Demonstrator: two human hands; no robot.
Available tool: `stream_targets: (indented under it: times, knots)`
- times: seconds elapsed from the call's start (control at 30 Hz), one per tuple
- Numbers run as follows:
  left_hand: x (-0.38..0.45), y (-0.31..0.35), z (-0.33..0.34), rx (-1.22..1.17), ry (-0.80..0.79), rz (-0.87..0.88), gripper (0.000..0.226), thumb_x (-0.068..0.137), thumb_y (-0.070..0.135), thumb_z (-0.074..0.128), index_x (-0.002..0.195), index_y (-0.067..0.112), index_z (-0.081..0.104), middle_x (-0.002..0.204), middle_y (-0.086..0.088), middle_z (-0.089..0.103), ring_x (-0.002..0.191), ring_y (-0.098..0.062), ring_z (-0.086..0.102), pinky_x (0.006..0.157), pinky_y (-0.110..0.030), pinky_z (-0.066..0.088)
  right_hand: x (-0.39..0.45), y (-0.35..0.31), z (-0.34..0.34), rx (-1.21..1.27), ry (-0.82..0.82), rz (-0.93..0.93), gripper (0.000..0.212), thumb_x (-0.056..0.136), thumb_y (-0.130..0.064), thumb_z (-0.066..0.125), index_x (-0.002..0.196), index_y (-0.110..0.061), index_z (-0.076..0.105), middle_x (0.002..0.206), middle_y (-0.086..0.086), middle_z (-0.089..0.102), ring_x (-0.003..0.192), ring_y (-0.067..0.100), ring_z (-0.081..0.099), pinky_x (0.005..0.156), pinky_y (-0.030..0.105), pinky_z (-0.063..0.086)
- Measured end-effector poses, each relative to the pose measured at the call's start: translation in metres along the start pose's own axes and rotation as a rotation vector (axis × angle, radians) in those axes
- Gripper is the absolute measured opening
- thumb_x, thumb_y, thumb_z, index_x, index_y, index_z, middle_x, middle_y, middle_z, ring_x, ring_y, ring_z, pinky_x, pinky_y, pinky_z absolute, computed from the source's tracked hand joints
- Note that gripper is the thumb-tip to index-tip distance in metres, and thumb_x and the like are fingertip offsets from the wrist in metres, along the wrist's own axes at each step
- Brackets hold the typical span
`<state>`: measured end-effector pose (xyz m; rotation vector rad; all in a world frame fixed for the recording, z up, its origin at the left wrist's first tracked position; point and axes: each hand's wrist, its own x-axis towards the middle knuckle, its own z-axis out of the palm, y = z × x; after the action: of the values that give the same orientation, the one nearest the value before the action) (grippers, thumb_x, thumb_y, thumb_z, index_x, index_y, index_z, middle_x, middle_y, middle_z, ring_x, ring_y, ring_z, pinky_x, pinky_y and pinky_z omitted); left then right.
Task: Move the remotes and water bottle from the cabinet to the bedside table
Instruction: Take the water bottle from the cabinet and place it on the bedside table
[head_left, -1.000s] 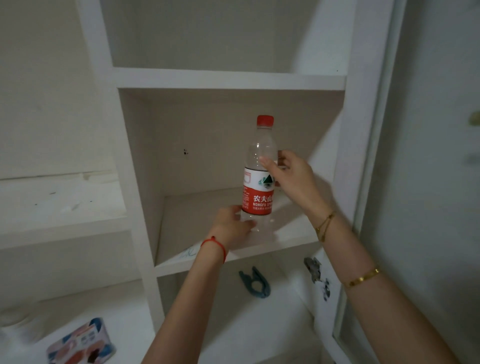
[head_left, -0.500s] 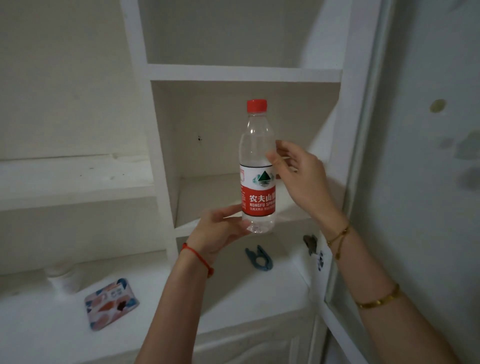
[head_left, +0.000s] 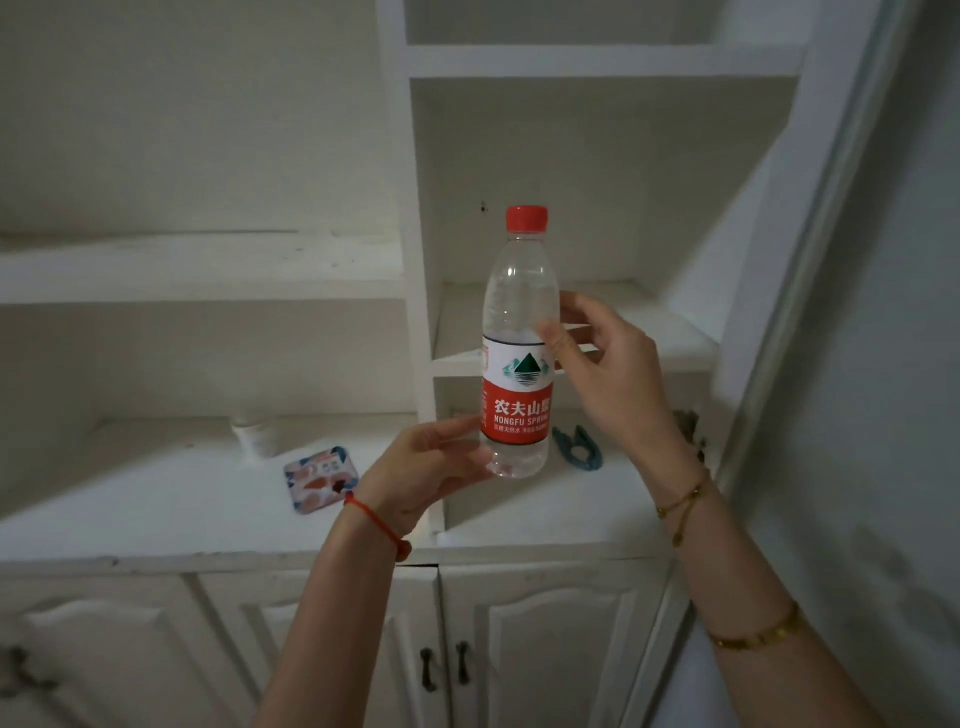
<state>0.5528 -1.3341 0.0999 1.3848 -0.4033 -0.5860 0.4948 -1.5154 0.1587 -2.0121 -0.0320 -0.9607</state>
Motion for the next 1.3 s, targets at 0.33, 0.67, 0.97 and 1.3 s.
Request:
stream_targets:
  times: [0.33, 0.67, 0.97, 1.3]
  knots:
    - [-0.079, -0.044, -0.056, -0.051, 0.173, -0.063, 0.048, 0.086, -0.009, 0.058, 0.132, 0.005, 0.056, 0.115, -0.016, 0.071, 0.11, -0.028, 0.067, 0.095, -0.031, 0.054, -0.056, -0.017, 0.066, 0.156, -0.211, 0.012, 0.043, 0.09, -0.037, 0.061, 0.127, -0.016, 0.06, 0.111, -0.01, 0.067, 0.091, -0.007, 0.063, 0.071, 0.007, 0.05]
    - [-0.174, -0.09, -0.123, -0.08, 0.427, -0.103, 0.05, 0.084, -0.012, 0.058, 0.13, 0.008, 0.059, 0.113, -0.014, 0.072, 0.106, -0.026, 0.068, 0.095, -0.033, 0.054, -0.105, -0.05, 0.155, 0.298, -0.469, 0.009, 0.037, 0.086, -0.038, 0.067, 0.12, -0.024, 0.063, 0.104, -0.017, 0.067, 0.094, -0.003, 0.064, 0.072, 0.01, 0.053]
    - [-0.291, -0.108, -0.194, -0.13, 0.687, -0.124, 0.047, 0.088, -0.011, 0.055, 0.128, 0.012, 0.06, 0.112, -0.013, 0.073, 0.104, -0.024, 0.069, 0.098, -0.034, 0.052, -0.166, -0.117, 0.268, 0.442, -0.715, -0.019, 0.048, 0.082, -0.046, 0.063, 0.124, -0.021, 0.061, 0.108, -0.015, 0.067, 0.094, -0.002, 0.067, 0.076, 0.015, 0.056]
    - [-0.437, -0.118, -0.281, -0.186, 1.002, -0.148, 0.05, 0.088, -0.007, 0.059, 0.132, 0.015, 0.057, 0.116, -0.01, 0.072, 0.113, -0.028, 0.065, 0.104, -0.043, 0.046, -0.249, -0.224, 0.403, 0.615, -0.955, -0.065, 0.038, 0.08, -0.047, 0.065, 0.113, -0.03, 0.063, 0.105, -0.018, 0.069, 0.091, 0.0, 0.068, 0.074, 0.015, 0.055]
